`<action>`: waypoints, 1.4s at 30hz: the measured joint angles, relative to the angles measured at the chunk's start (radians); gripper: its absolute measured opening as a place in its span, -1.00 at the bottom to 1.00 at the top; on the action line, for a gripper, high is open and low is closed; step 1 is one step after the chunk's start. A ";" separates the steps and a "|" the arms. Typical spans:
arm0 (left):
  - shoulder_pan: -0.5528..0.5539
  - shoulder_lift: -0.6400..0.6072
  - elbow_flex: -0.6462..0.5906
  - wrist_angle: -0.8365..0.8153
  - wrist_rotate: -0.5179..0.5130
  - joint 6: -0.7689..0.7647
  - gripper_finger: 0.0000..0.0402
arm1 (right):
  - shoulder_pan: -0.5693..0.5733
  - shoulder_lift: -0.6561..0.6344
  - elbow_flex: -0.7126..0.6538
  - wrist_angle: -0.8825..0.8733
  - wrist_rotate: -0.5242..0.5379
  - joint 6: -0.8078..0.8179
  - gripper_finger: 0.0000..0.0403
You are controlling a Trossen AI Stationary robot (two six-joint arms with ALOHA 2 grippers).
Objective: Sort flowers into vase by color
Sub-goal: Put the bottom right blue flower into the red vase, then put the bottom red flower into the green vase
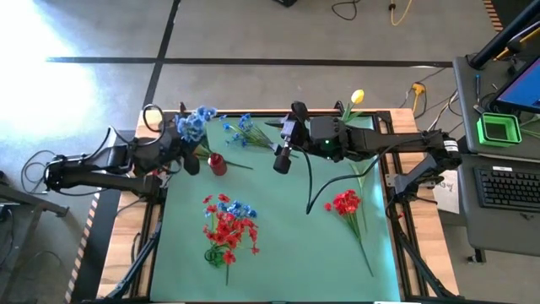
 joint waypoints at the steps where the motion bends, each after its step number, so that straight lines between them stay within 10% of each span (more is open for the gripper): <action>1: 0.000 0.000 -0.003 -0.002 0.000 -0.002 -0.75 | 0.000 0.000 0.000 0.000 0.000 0.000 0.11; 23: 0.000 0.021 0.103 -0.294 0.149 -0.183 0.32 | 0.000 0.000 -0.005 -0.022 0.000 0.008 0.11; 42: 0.000 0.017 0.255 -0.605 0.184 -0.366 0.44 | 0.000 0.000 -0.023 -0.094 -0.055 0.079 0.11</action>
